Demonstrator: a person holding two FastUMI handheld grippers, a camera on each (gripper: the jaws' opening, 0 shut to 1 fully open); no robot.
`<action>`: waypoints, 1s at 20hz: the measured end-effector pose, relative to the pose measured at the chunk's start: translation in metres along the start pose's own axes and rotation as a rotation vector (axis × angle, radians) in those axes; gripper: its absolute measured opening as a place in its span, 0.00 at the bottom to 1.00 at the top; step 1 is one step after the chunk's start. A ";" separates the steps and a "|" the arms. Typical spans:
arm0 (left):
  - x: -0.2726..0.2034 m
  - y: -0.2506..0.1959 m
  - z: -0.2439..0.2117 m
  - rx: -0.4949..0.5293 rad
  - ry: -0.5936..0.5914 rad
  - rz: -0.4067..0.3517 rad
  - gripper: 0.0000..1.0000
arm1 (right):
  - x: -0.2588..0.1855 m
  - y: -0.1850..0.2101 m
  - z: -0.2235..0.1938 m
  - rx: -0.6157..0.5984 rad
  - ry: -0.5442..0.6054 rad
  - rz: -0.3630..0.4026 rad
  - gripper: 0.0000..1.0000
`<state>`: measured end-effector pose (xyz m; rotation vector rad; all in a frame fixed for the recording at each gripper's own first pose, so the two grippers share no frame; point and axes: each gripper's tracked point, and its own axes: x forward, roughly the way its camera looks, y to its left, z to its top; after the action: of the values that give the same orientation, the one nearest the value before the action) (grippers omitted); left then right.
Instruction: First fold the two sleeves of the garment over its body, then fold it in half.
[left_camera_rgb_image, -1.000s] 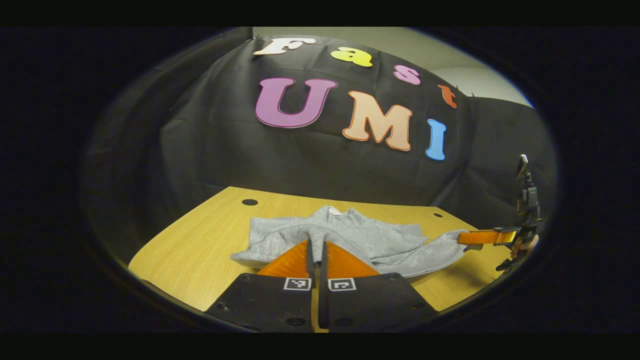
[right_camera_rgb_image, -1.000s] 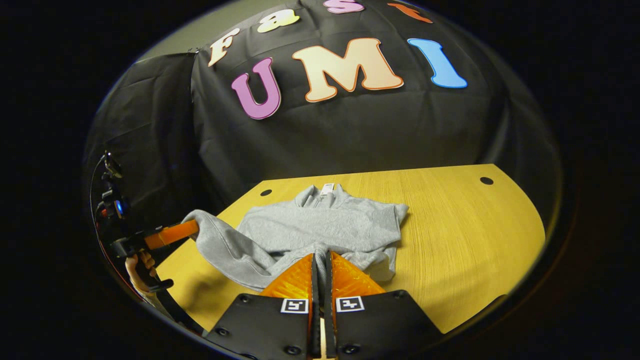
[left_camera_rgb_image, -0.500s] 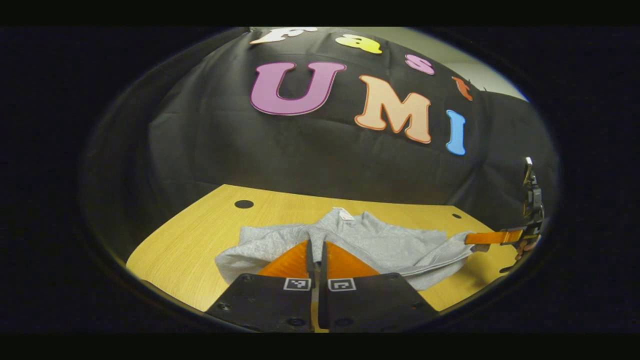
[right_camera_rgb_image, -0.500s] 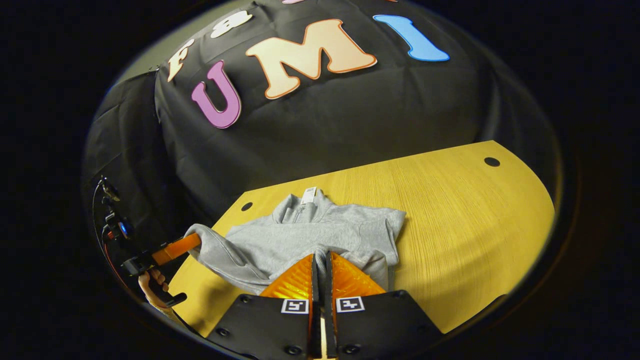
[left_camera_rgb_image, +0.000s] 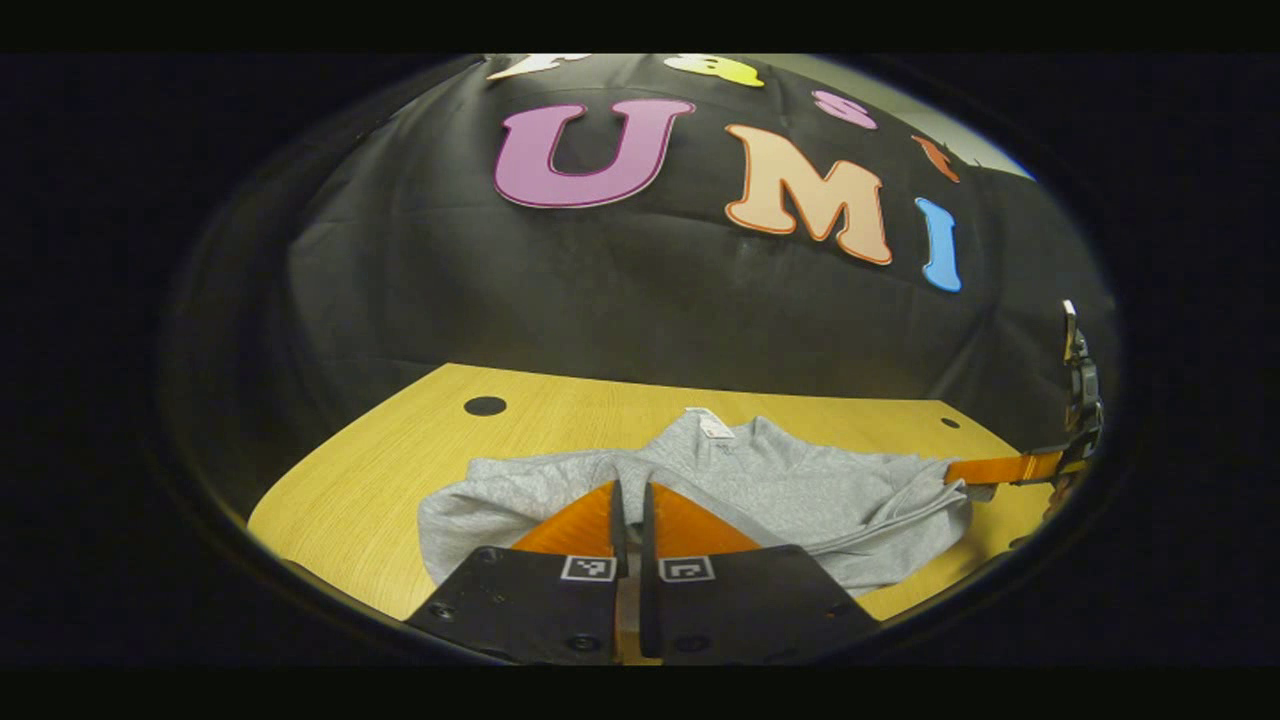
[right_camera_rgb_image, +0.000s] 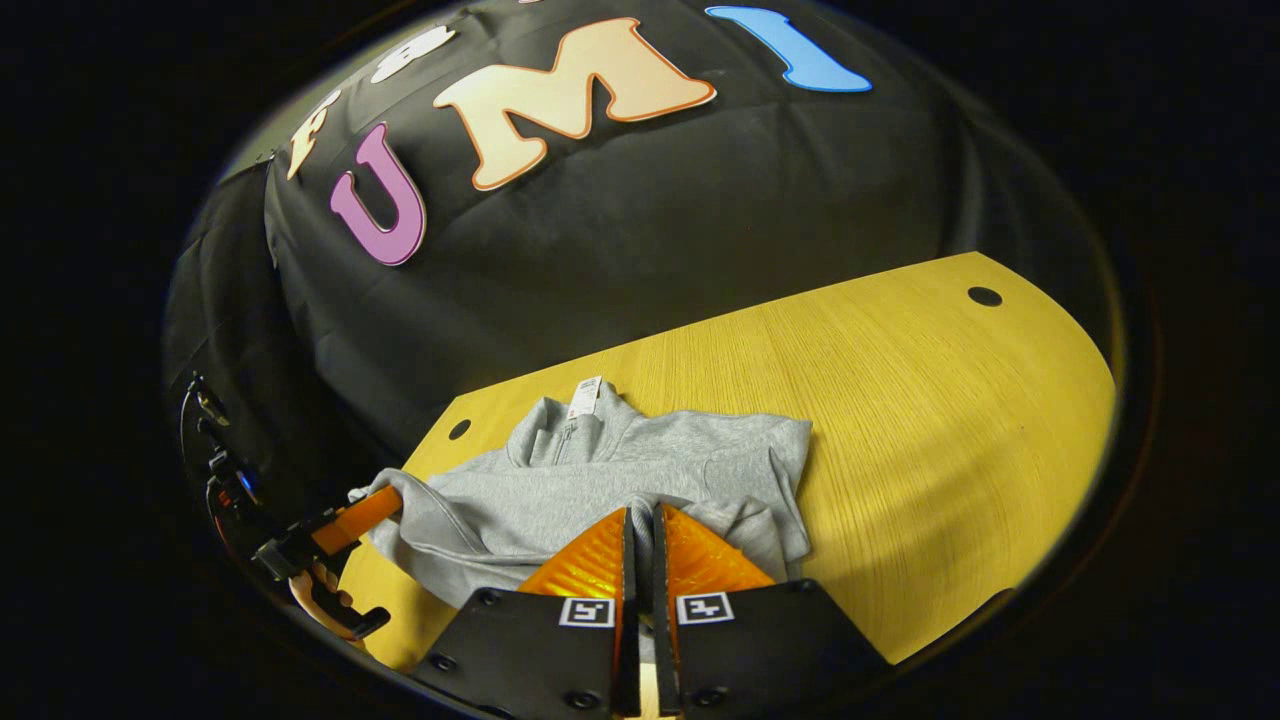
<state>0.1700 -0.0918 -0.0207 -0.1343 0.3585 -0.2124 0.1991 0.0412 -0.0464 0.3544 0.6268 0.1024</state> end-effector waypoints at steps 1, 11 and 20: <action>0.001 0.001 0.003 0.005 -0.013 0.002 0.02 | 0.002 0.000 0.004 0.013 -0.014 0.005 0.10; -0.024 0.001 0.057 0.043 -0.179 0.006 0.94 | -0.017 0.015 0.038 -0.026 -0.140 0.084 0.96; -0.107 0.002 0.082 0.058 -0.316 -0.010 0.94 | -0.115 0.059 0.032 -0.158 -0.321 0.159 0.96</action>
<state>0.1020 -0.0576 0.0911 -0.1104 0.0376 -0.2079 0.1259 0.0642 0.0623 0.2597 0.2703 0.2412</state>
